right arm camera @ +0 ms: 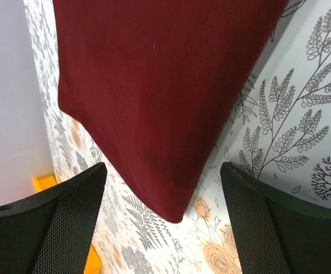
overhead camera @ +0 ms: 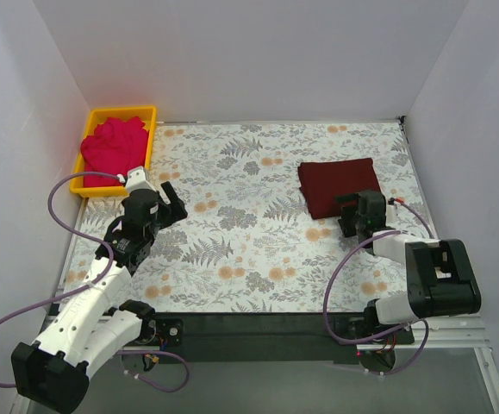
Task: Fold and stack the t-shirts
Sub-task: Neatly place the folded tshirt to the corner
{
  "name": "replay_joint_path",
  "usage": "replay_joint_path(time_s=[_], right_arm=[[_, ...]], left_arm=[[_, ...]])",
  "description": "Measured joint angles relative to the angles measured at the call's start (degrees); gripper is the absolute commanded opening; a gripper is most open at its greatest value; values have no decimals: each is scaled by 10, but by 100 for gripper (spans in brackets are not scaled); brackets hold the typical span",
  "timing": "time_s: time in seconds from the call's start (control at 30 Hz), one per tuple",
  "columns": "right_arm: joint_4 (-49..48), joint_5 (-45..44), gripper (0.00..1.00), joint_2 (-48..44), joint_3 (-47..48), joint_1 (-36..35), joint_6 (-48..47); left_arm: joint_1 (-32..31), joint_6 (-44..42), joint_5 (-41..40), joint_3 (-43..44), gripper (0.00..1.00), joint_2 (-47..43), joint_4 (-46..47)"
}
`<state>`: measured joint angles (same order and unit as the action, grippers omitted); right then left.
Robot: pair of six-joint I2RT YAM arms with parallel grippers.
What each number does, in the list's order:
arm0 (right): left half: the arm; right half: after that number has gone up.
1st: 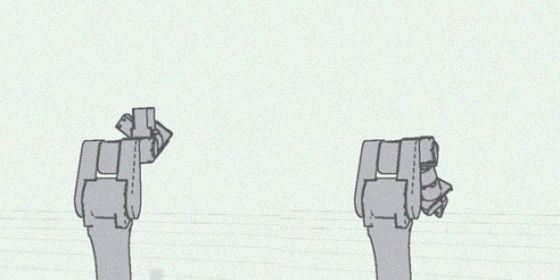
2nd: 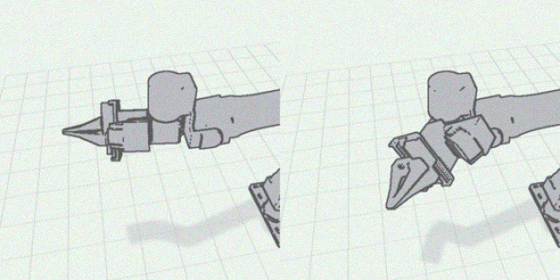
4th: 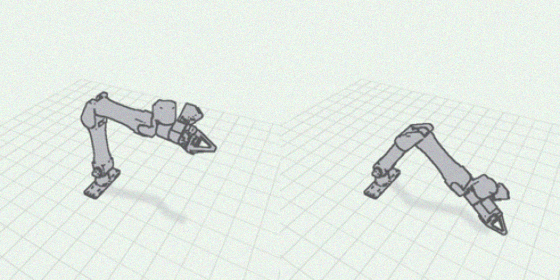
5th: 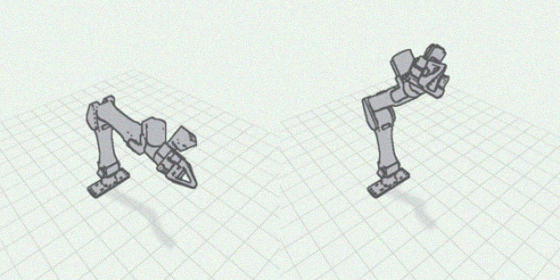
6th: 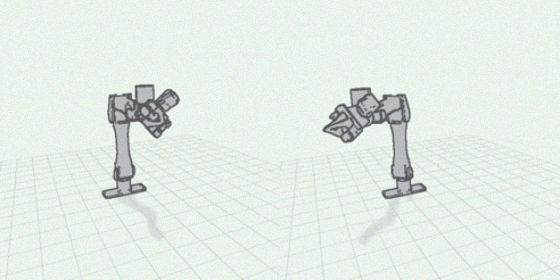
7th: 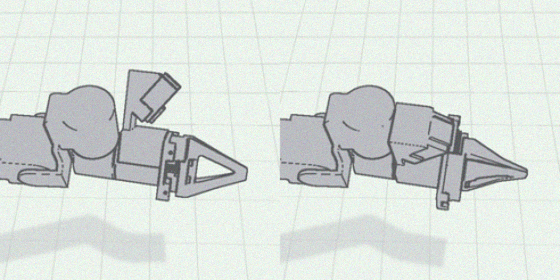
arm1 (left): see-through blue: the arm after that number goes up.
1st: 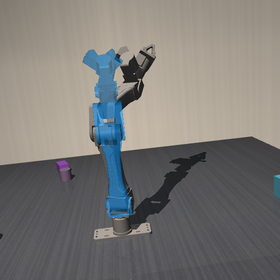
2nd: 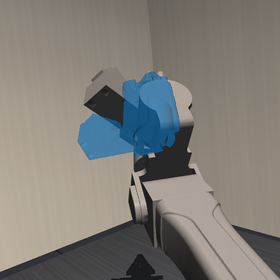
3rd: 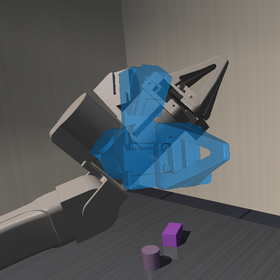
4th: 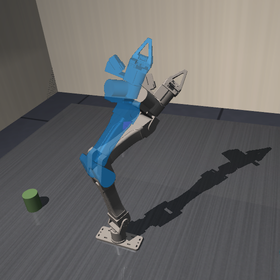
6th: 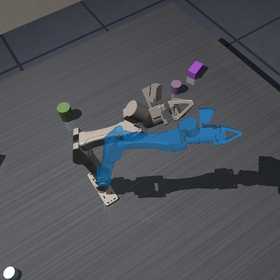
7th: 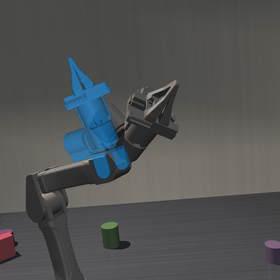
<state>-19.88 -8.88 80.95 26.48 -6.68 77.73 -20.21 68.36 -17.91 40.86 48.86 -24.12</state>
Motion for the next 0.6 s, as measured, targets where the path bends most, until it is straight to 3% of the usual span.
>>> replay_joint_path(time_s=[0.1,0.3,0.33,0.47,0.6], right_arm=[[-10,-17,82,9,0,-2,19],[-20,-51,51,37,4,-2,52],[-21,-56,37,43,5,-2,60],[-21,-69,5,76,22,-3,74],[-30,-77,1,110,51,-3,94]], left_arm=[[0,0,0,0,77,0,0],[0,0,0,0,75,0,0],[0,0,0,0,75,0,0],[0,0,0,-1,74,0,0],[0,0,0,-1,73,2,0]])
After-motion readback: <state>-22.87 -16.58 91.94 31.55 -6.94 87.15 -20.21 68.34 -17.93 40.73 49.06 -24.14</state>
